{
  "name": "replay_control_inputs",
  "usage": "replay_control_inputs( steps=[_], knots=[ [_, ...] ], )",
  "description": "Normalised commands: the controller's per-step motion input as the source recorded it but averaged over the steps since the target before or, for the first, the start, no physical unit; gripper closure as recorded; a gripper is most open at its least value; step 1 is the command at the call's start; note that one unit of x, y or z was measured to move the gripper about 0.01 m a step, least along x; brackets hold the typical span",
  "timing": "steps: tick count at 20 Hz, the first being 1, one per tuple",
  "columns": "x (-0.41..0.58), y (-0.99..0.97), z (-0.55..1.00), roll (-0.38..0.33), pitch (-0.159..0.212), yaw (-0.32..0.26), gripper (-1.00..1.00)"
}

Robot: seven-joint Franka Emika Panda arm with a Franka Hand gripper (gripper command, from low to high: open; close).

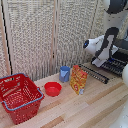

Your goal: Extend the gripper towards the oven tray handle. Grasp the handle and carefully pull the tray out of the oven. Move the gripper above the red bowl. Grab the red bowl gently. Lift the bowl and place it onto the oven tray.

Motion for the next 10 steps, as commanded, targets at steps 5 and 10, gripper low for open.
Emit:
replay_control_inputs(
  steps=[5, 10],
  knots=[
    [0.073, 0.80, 0.00, 0.053, 0.000, -0.044, 1.00],
    [0.138, 0.89, 0.00, 0.017, 0.000, -0.070, 1.00]
  ],
)
